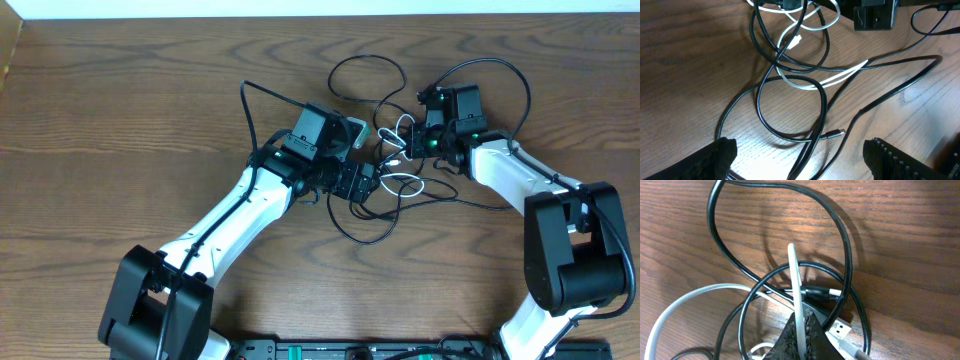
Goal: Untangle cables
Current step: 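Lift the right gripper's white cable up and away from the left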
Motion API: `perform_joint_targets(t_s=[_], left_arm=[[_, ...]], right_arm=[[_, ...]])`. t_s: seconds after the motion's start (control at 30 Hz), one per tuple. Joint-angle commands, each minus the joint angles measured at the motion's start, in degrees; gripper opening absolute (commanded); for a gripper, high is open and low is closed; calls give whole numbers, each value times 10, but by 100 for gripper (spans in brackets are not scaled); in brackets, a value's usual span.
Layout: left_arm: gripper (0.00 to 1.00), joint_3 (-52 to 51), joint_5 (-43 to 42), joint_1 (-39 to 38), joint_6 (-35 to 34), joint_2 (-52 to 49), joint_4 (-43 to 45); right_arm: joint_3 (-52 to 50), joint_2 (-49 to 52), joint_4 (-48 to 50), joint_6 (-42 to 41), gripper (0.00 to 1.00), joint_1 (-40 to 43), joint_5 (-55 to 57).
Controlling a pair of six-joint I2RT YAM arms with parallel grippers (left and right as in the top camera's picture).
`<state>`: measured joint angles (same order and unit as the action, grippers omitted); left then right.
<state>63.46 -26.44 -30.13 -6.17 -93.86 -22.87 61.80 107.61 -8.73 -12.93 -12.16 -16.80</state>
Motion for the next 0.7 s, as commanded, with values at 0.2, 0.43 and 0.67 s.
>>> perform_joint_targets(t_s=[0.2,0.43,0.67], left_arm=[[86,5,6,-1,-3,-4,1],[86,5,6,-1,-2,-4,1],[86,5,23,-1,-1,-4,14]], right_arm=[[2,-122,-10,3,1,2,25],[2,-223,-36,3,1,2,29],[2,-302,-46,-6,1,-3,26]])
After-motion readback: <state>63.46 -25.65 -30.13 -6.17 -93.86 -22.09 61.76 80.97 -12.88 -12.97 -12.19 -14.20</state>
